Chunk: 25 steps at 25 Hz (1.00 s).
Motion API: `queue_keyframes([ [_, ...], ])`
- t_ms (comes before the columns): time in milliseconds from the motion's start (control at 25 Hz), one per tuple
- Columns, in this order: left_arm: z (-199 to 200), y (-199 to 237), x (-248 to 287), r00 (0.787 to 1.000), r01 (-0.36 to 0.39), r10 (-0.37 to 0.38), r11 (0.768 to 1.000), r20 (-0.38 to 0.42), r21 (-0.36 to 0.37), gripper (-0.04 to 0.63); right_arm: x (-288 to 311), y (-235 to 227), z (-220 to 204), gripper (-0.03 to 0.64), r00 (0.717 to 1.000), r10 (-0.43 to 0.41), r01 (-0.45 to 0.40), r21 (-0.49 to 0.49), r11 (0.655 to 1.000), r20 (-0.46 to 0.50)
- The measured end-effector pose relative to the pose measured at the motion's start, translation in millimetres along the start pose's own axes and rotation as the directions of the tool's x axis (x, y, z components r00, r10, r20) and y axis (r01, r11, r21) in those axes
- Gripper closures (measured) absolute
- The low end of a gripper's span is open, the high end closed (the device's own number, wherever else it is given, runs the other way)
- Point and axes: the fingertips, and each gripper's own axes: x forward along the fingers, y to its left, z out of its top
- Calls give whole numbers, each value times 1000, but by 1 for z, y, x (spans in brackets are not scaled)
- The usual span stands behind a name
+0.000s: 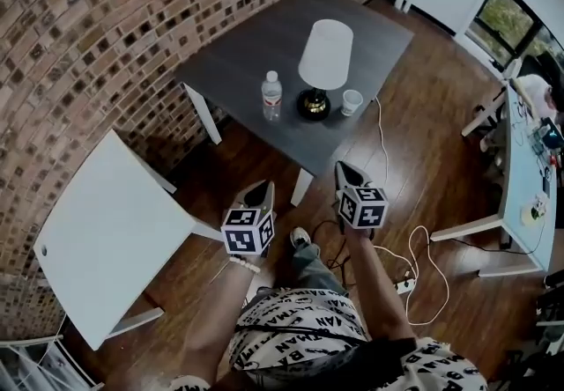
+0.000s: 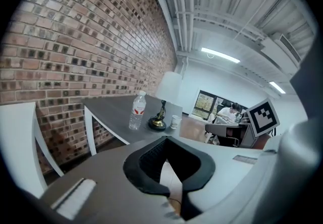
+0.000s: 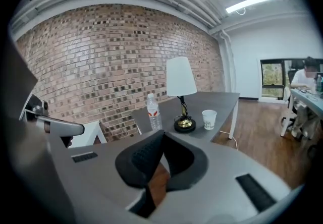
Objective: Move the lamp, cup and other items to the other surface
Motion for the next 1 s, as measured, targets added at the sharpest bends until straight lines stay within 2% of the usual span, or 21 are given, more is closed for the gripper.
queue_keyframes([
  [240,-17,-28,-12,998,60,-60,998,-22,1,592,-41,5,-25,617,999,-24,25,35,999,-25],
  [400,-17,-40,-13,997,80,-80,997,-21,11,592,-54,6,-22,617,999,-32,32,28,999,-8],
  [1000,-2,-40,-11,997,73,-73,997,6,31,592,-49,14,-10,617,1000,-15,15,-7,1000,14],
])
